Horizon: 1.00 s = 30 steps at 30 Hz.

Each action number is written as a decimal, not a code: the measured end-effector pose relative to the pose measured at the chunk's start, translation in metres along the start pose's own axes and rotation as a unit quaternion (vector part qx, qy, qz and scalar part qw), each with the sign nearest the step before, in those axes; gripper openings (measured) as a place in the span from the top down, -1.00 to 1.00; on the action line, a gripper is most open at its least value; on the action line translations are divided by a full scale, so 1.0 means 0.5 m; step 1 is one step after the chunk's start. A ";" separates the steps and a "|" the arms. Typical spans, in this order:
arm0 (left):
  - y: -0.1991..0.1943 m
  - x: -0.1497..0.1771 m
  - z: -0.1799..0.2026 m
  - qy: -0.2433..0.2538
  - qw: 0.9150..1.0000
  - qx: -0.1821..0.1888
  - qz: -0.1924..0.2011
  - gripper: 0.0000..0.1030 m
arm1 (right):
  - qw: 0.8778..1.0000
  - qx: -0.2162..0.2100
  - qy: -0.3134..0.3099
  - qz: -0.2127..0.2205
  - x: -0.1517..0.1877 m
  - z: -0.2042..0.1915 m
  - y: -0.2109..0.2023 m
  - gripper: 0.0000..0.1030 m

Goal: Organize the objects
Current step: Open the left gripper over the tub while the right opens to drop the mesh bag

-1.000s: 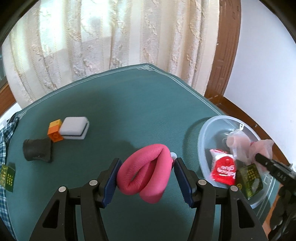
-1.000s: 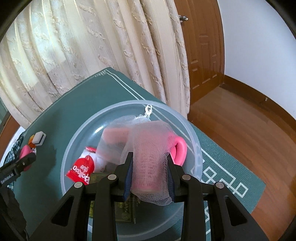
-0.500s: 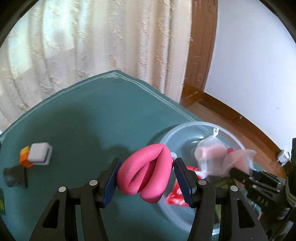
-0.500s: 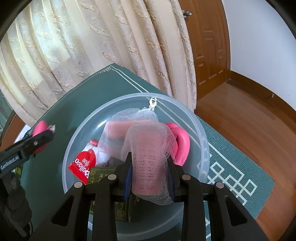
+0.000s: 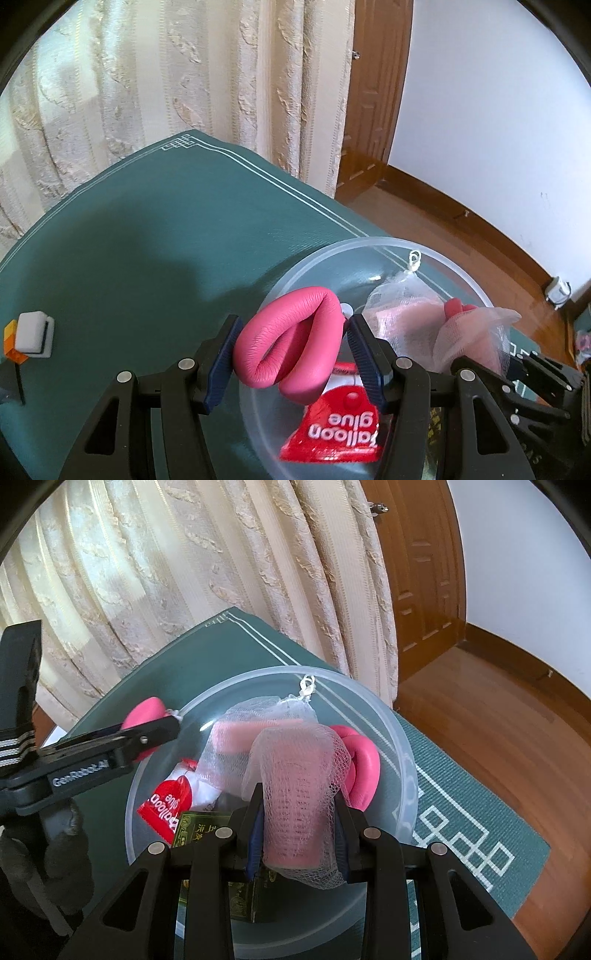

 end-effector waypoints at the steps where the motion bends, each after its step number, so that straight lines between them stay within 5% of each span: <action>1: 0.006 -0.001 0.003 0.001 1.000 0.001 -0.001 -0.20 | 1.000 0.000 -0.001 0.000 0.000 -0.001 0.001 0.37; 9: 0.025 -0.006 0.000 -0.013 1.000 0.022 -0.011 -0.44 | 1.000 -0.003 -0.001 0.003 0.002 0.001 0.000 0.37; 30: -0.060 0.037 -0.051 -0.034 0.999 -0.011 0.011 -0.45 | 1.000 0.017 -0.009 -0.003 -0.001 0.005 -0.003 0.37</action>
Point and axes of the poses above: each gripper's, at about its wrist camera, not at the fingertips, and y roughly the way its jaws point, z to its right, x to its underside, the point moved 4 cm from there along y, roughly the way its jaws point, and after that the axes turned 1 degree about x, right-handed, at the moved point
